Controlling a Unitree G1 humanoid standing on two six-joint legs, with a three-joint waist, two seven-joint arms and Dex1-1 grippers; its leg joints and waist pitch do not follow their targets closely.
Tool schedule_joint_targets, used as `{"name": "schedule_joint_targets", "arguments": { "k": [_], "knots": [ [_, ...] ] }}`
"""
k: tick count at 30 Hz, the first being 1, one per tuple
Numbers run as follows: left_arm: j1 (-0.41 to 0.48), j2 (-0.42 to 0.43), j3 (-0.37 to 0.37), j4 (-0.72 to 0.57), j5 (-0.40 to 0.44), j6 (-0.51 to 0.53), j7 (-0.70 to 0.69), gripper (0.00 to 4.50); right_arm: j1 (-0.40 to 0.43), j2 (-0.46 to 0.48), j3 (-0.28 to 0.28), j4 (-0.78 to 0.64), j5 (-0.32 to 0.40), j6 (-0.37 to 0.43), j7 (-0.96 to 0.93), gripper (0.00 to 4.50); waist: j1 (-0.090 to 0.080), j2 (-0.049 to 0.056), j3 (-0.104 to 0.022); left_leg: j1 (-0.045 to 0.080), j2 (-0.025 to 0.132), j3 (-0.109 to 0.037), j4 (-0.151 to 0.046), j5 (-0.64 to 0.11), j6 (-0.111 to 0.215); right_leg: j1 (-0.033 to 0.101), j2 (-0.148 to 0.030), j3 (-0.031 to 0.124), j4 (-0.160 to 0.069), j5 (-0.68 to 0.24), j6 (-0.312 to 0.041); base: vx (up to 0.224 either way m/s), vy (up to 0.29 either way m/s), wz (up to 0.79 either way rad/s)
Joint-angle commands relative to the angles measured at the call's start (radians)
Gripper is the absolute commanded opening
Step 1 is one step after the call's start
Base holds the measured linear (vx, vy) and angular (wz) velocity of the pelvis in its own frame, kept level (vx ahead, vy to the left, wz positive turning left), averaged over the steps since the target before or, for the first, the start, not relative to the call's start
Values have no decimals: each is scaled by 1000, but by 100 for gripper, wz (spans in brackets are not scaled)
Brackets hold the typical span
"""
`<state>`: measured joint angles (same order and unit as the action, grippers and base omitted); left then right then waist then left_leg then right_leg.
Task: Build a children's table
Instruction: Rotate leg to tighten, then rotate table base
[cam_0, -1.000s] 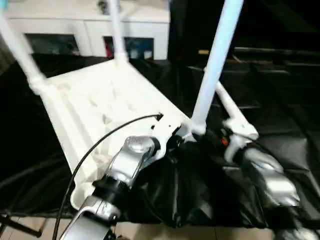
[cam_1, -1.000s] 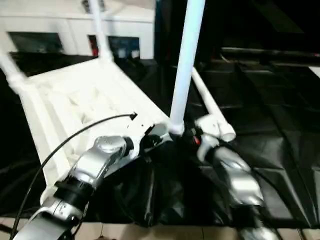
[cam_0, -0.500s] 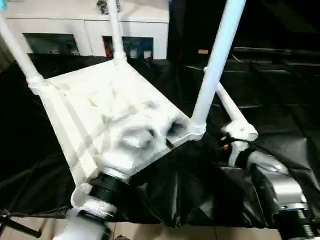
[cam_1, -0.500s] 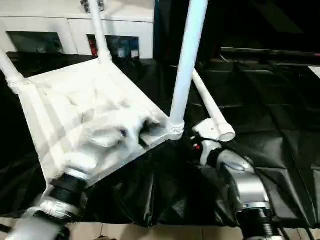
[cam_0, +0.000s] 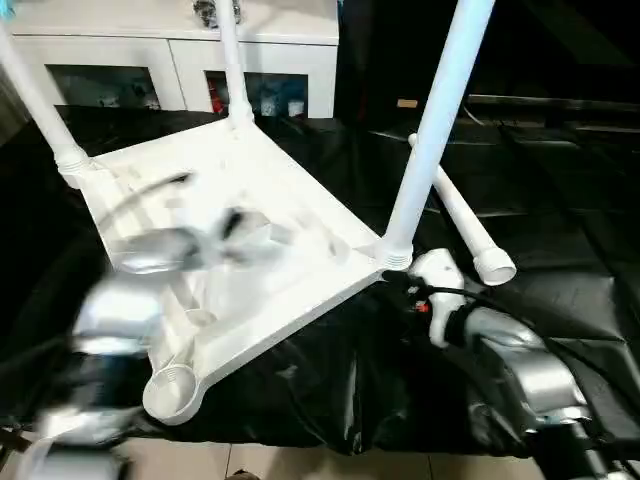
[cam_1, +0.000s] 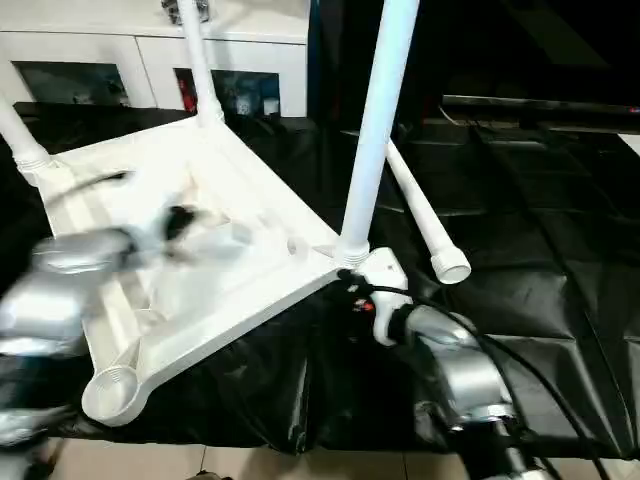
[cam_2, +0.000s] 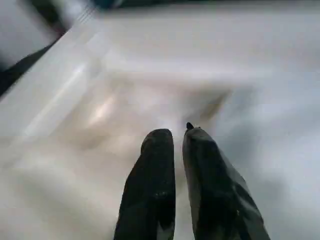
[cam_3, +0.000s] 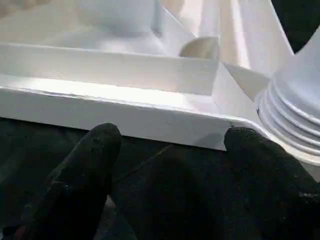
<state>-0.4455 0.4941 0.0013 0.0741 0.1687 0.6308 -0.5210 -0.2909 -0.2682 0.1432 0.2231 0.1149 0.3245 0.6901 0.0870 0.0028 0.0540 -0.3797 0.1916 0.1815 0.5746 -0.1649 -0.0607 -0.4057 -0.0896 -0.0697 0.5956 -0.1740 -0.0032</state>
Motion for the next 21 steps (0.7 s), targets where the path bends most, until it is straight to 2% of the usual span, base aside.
{"name": "schedule_joint_targets", "arguments": {
  "k": [1,2,3,4,5,6,7,8,9,14,15,18,19,21],
  "knots": [
    [15,26,5,-5,26,27,15,38,-17,-3,13,12,-5,13,-6,373,-1,-2,-66,21,34,-12,-65,-228,21,42,-44,40,-65,-228,-174,0,0,0],
    [31,46,8,-5,21,49,17,27,-23,-4,21,19,-14,10,-9,373,-1,2,-65,20,34,-13,-67,-233,16,43,-45,41,-63,-229,-176,0,0,0],
    [45,65,-5,-9,26,64,2,20,-31,-2,23,32,-22,12,-16,373,2,5,-65,26,35,-12,-66,-242,11,37,-44,41,-64,-224,-182,0,0,0],
    [50,72,-11,-11,28,71,-4,20,-33,-2,23,37,-24,13,-19,373,1,4,-64,23,34,-12,-66,-245,7,37,-43,42,-62,-218,-187,0,0,0],
    [64,84,-20,-16,33,83,-14,20,-41,1,22,50,-31,14,-27,373,1,-5,-64,21,34,-11,-67,-244,8,40,-44,42,-63,-221,-185,0,0,0],
    [73,92,-27,-19,35,91,-24,10,-49,3,19,64,-37,15,-38,373,3,2,-64,22,34,-12,-68,-246,6,39,-46,43,-63,-229,-182,0,0,0],
    [85,102,-37,-25,38,102,-37,10,-60,7,15,83,-45,18,-55,373,4,3,-65,24,34,-12,-67,-246,3,37,-47,44,-63,-228,-183,0,0,0],
    [94,111,-47,-30,38,110,-53,10,-71,10,12,100,-50,14,-66,373,1,2,-65,21,33,-14,-69,-245,-1,39,-47,43,-62,-224,-187,0,0,0],
    [107,125,-69,-37,41,125,-76,10,-88,15,10,129,-57,8,-80,373,-1,-3,-65,21,33,-13,-69,-249,-5,39,-46,43,-62,-225,-186,0,0,0],
    [124,154,-112,-60,33,150,-122,10,-121,27,13,177,-64,-4,-98,373,0,-1,-63,23,32,-14,-70,-274,-10,38,-48,44,-65,-258,-179,0,0,0],
    [129,167,-129,-79,20,161,-151,0,-135,32,14,197,-65,-11,-102,346,0,-4,-64,23,32,-14,-69,-271,-11,37,-50,44,-64,-255,-181,0,0,0],
    [150,203,-172,-129,-22,179,-246,0,-159,43,16,230,-67,-21,-110,339,-1,-3,-63,21,32,-14,-70,-269,-15,38,-49,45,-62,-257,-187,0,0,0],
    [161,219,-190,-152,-39,170,-288,0,-168,47,17,245,-69,-29,-110,328,0,-6,-64,22,32,-14,-69,-267,-15,38,-50,45,-62,-254,-188,0,0,0],
    [184,260,-237,-216,-82,164,-392,0,-196,62,16,290,-73,-51,-115,314,-3,-6,-63,19,31,-15,-70,-263,-15,40,-52,45,-59,-258,-194,0,0,0]
  ]
}}
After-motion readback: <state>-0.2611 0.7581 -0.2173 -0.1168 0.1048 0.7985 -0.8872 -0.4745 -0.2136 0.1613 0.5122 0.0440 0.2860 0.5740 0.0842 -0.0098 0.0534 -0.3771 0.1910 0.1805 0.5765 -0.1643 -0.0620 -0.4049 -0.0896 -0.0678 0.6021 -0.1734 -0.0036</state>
